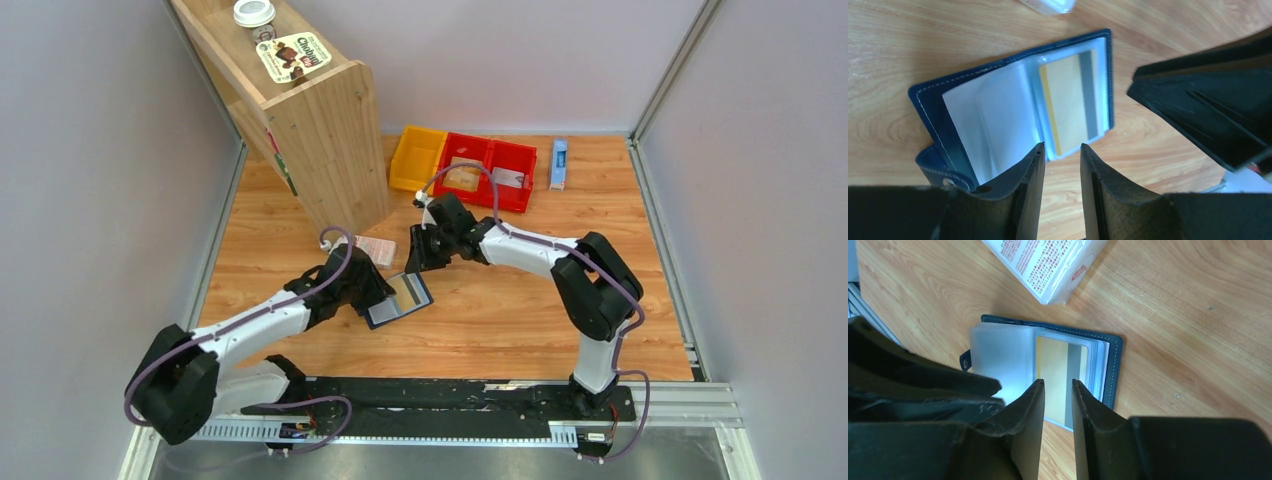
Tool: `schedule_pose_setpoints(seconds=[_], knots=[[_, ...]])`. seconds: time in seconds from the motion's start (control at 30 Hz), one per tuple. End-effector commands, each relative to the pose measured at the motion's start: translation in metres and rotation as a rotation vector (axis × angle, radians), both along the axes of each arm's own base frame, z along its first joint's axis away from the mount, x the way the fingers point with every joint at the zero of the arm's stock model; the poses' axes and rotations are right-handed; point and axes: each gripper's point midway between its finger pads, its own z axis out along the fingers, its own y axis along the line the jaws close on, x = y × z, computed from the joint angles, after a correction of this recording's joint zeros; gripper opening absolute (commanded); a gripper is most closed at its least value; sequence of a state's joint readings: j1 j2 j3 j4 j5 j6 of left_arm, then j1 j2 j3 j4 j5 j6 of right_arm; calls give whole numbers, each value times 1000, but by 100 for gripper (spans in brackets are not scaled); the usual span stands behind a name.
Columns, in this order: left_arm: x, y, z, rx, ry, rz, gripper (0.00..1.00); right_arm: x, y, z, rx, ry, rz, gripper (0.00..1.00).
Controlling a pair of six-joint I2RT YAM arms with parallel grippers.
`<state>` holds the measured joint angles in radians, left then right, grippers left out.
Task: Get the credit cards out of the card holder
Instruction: Remove the credit card from the card holder.
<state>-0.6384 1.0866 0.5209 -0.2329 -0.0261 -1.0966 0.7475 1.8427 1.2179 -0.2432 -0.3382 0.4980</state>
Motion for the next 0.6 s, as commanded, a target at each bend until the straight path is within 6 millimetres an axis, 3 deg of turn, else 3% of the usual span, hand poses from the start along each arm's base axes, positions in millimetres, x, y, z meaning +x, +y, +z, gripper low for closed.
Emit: schedule_pose_setpoints(seconds=[0.0, 0.3, 0.57], knots=[[13, -10, -13, -34, -22, -21, 41, 2, 3, -12, -9, -20, 16, 27], [15, -4, -30, -66, -26, 32, 54, -4, 2, -35, -19, 19, 31, 18], [13, -3, -47, -109, 7, 61, 54, -15, -1, -49, -17, 56, 44, 16]])
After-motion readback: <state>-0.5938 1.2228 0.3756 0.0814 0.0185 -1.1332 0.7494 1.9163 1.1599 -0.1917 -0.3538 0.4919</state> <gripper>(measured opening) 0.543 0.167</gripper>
